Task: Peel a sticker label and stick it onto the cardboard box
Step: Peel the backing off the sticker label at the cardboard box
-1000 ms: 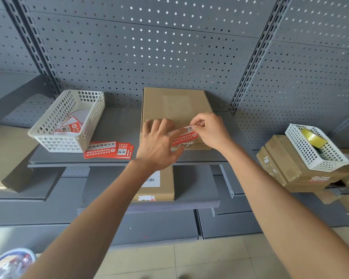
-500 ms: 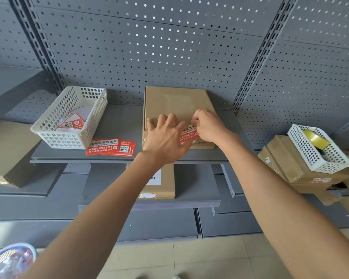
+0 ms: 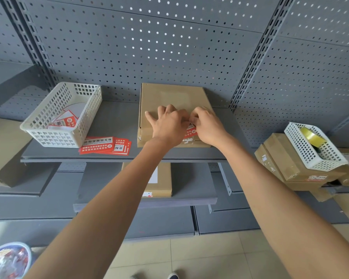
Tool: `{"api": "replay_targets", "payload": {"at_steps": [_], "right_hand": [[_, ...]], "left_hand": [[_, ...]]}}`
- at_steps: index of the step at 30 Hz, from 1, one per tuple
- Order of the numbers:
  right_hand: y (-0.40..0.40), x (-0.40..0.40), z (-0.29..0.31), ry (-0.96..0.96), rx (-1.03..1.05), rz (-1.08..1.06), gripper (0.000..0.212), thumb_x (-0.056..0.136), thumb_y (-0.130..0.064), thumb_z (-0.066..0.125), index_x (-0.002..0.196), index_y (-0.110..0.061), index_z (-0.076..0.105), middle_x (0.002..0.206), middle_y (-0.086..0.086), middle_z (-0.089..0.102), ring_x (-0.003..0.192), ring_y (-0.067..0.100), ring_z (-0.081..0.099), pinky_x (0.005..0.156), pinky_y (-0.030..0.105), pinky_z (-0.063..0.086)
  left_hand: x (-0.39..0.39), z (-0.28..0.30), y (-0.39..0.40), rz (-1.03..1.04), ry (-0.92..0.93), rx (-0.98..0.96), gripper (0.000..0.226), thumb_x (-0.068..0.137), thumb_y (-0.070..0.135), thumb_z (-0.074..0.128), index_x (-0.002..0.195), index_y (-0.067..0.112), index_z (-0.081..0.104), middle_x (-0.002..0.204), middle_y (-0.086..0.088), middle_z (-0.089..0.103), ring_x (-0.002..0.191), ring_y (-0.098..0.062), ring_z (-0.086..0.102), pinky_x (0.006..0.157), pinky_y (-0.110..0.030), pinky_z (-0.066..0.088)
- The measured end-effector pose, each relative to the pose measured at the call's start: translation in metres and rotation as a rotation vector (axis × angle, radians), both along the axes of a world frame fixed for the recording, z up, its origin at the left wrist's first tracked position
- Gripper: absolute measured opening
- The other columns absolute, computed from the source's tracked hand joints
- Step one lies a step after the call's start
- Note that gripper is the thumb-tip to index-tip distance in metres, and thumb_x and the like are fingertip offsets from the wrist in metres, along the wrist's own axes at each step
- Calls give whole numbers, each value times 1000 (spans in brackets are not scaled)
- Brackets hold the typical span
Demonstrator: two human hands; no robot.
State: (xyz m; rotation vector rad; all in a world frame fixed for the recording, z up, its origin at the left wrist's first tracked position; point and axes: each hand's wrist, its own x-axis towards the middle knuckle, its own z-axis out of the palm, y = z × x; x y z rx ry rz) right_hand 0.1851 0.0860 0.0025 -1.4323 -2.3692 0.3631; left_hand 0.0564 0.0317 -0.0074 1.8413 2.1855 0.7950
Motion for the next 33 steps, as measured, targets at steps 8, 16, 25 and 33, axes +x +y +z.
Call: {"api": "replay_targets", "payload": {"at_steps": [8,16,25,33], "right_hand": [[-6,18,-2,296,-78,5,8,93,-19,67,97,-16,73,100,-2,67,86,10,65,70,11,42],[-5,15,-7,262,-30,27,7,92,-9,68,88,-11,73,99,3,61,74,0,56,66,1,38],[-4,17,-8,201,-28,58,12,97,-14,61,89,-10,69,99,-1,59,79,6,56,67,9,37],[-5,18,-11,259,-34,44,11,96,-15,61,87,-14,67,100,0,61,84,12,59,71,15,38]], "left_hand": [[-1,-1,0,7,-19,10,17,98,30,49,95,35,65,113,1,54,121,-31,39,111,-69,10],[-2,-2,1,3,-14,22,15,99,31,49,96,35,64,113,0,53,121,-31,38,112,-70,7],[-3,-2,1,-5,-22,8,12,100,35,50,97,35,62,113,0,53,123,-33,37,113,-70,5],[-7,-2,1,-16,9,4,15,100,38,52,100,30,65,117,0,53,124,-30,37,111,-61,10]]}}
